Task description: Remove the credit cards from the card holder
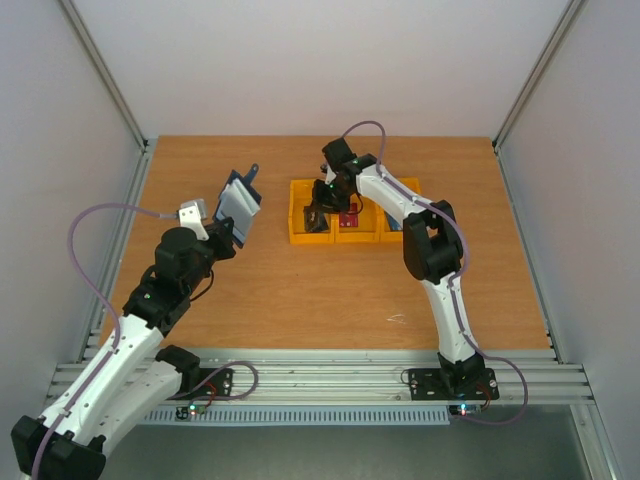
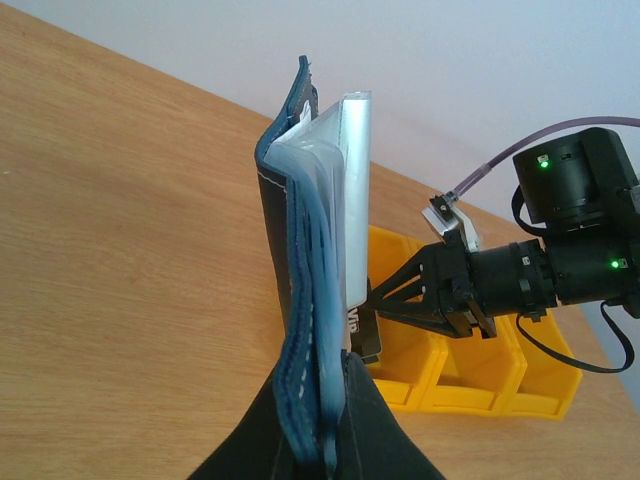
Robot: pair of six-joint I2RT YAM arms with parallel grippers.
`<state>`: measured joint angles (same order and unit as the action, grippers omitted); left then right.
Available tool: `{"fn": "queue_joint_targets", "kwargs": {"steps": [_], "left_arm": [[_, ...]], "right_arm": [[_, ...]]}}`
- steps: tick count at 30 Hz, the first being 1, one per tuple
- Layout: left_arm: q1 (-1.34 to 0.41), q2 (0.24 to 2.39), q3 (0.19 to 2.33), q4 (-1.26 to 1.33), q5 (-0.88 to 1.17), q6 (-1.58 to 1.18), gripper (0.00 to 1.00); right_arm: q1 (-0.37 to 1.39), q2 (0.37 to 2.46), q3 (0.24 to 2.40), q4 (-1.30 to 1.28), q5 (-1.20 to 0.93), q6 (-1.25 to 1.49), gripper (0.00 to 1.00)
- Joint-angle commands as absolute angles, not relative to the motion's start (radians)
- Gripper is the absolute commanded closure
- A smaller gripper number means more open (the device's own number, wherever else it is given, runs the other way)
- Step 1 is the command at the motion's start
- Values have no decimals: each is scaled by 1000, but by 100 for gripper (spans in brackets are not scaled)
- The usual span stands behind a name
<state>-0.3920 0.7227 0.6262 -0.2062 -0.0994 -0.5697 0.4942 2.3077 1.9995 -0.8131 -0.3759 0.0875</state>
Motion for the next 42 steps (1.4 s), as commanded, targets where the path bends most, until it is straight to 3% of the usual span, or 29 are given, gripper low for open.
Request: {"fn": "queue_joint_targets", "kwargs": {"steps": [1, 10, 14, 18, 21, 29, 35, 39, 42], "left_arm": [[-385, 715, 624, -128, -91, -567, 100], [-384, 716, 619, 4, 103, -521, 100], [-383, 728, 600, 174, 305, -533, 100], [-382, 742, 593, 292, 446, -599, 100], [-383, 756, 605, 332, 532, -642, 100], [-386, 788, 631, 435, 739, -627, 100], [-389, 790, 645, 438, 789, -609, 100], [-390, 795, 645, 453, 813, -602, 100], [-395, 798, 650, 458, 835, -598, 100]], "right_arm": [[504, 2236, 2049, -874, -270, 50, 69], [589, 1876, 2052, -930, -108, -271, 61], [678, 1643, 1863, -801, -243, -438, 59], [834, 1496, 1672, -709, -325, -591, 50], [933, 1475, 1640, -680, -176, -612, 46], [970, 1512, 1669, -719, 96, -654, 29], [974, 1517, 1656, -694, 266, -644, 27], [974, 1537, 1676, -708, 269, -633, 22], [971, 1536, 1668, -704, 287, -623, 26]]}}
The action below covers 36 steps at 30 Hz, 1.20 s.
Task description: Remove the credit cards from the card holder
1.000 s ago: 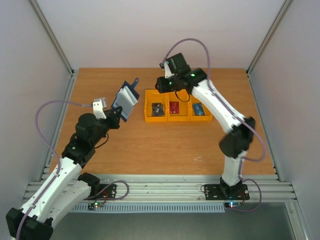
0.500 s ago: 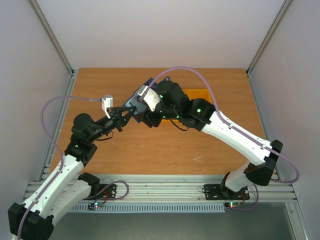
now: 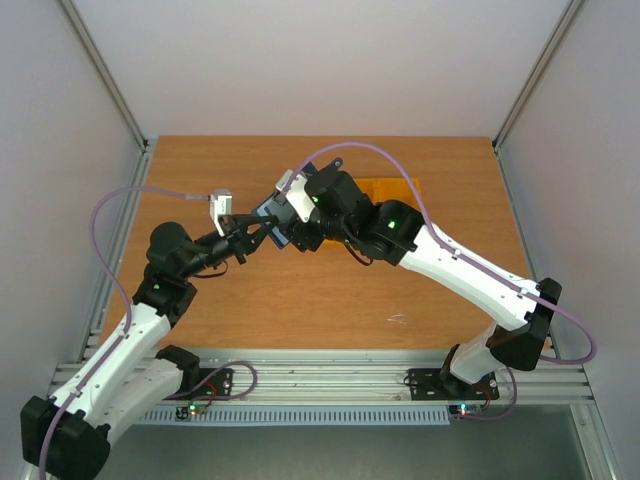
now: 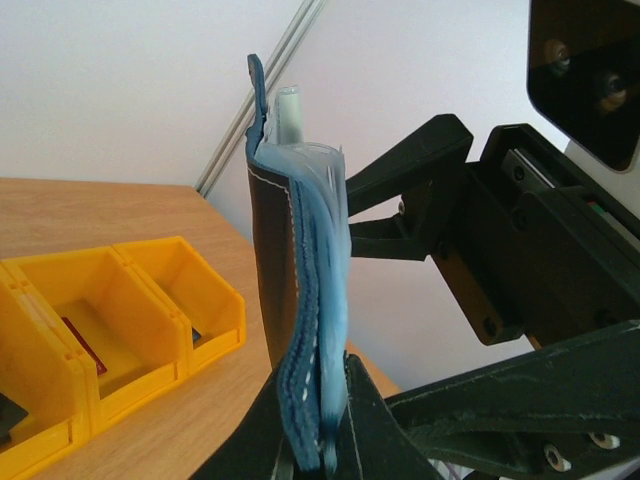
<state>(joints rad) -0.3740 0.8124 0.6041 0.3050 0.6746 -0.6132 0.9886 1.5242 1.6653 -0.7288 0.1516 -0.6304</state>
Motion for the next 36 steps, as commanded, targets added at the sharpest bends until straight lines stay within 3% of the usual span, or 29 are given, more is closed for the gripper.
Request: {"fn": "queue_joint_targets", "kwargs": {"steps": [1, 6, 17, 20, 23, 29, 36], "left_arm": [[-397, 793, 648, 462, 835, -597, 100], [-395, 789, 644, 468, 841, -597, 100], [-410, 772, 636, 461, 839, -592, 100], [-407, 766, 636, 391, 765, -575, 100], [-411, 767, 662, 237, 642, -516, 100], [-419, 763, 715, -170, 254, -240, 100], [-433, 779, 724, -251, -47, 291, 100]], "right_arm": [[970, 1533, 1662, -703, 284, -621, 31], [965, 1514, 1654, -720, 271, -588, 59], [951, 1473, 1628, -722, 142, -529, 93], [929, 1438, 1618, -734, 138, -492, 90], [830, 1406, 1572, -769, 199, -401, 75], [742, 1473, 1573, -971, 434, -300, 65], [820, 1442, 1551, -869, 175, -320, 64]]}}
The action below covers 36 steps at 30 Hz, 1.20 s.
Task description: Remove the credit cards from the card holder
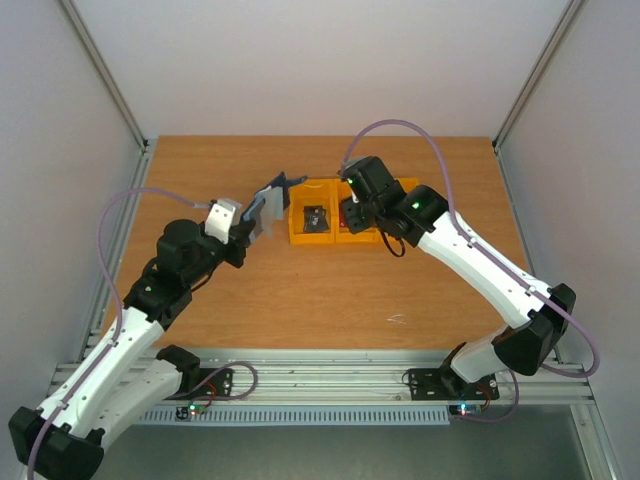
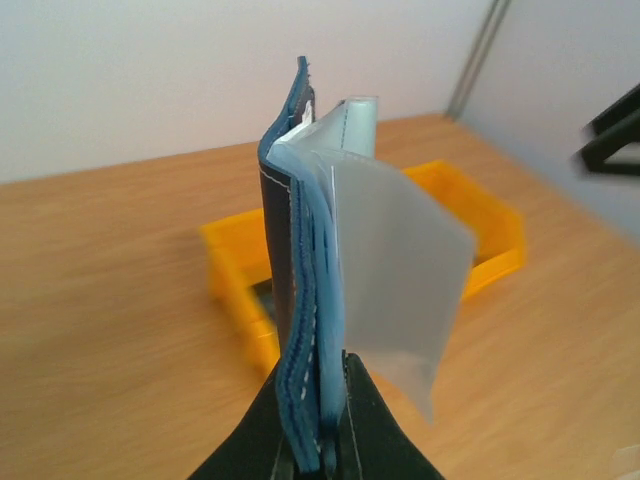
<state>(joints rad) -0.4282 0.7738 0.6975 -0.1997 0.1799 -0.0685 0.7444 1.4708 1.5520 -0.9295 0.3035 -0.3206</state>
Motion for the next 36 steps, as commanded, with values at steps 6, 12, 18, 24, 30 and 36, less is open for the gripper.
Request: {"fn": "queue_joint_targets", "kwargs": {"steps": [6, 12, 18, 24, 30, 36], "left_arm": [[-437, 773, 692, -195, -95, 545, 100], [-437, 764, 628, -142, -119, 803, 100], [-417, 748, 564, 21, -196, 1044, 100], [-411, 711, 731, -292, 84, 476, 100], [-413, 698, 786, -346, 369, 74, 100], [-411, 683, 773, -270, 608, -155, 100]], "right_arm": [[910, 1457, 1428, -391, -482, -321, 64], [909, 1505, 1439, -240, -473, -228, 65], [910, 1489, 1448, -292, -333, -220, 65], [910, 1518, 1438, -230, -369, -154, 70], [901, 1504, 1379, -143, -396, -99, 71], [814, 1372, 1287, -170, -387, -110, 74]]}}
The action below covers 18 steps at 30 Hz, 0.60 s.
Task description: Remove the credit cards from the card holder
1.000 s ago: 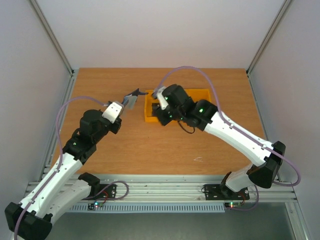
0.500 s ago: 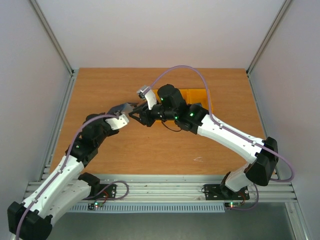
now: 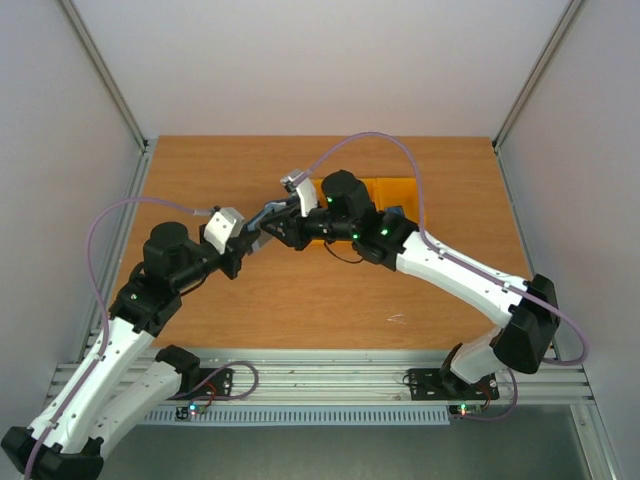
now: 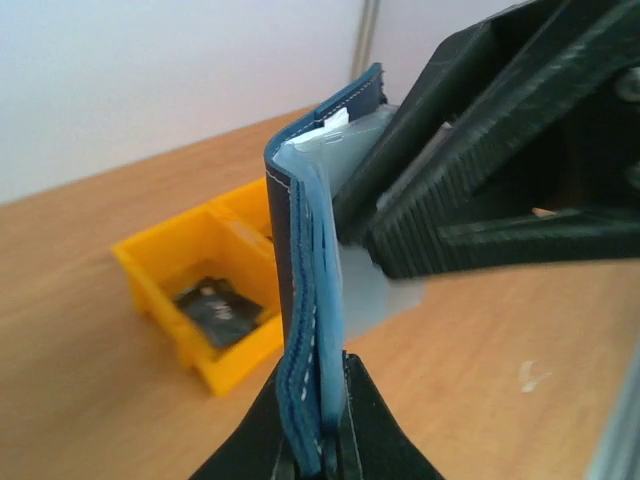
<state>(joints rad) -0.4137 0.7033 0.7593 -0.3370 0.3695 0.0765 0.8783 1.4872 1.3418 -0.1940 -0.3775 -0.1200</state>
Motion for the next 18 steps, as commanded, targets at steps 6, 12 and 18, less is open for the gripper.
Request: {"fn": "queue_joint_targets", "kwargs": {"steps": [6, 12, 18], "left_arm": [[-413, 689, 756, -47, 874, -240, 100], [-413, 696, 744, 66, 946, -303, 100], [-411, 709, 744, 92, 961, -318, 100]], "right_arm": [[742, 1313, 1350, -395, -640, -262, 75], [742, 1259, 1339, -477, -723, -329, 76], [742, 1249, 1347, -539, -820, -366, 81]]}}
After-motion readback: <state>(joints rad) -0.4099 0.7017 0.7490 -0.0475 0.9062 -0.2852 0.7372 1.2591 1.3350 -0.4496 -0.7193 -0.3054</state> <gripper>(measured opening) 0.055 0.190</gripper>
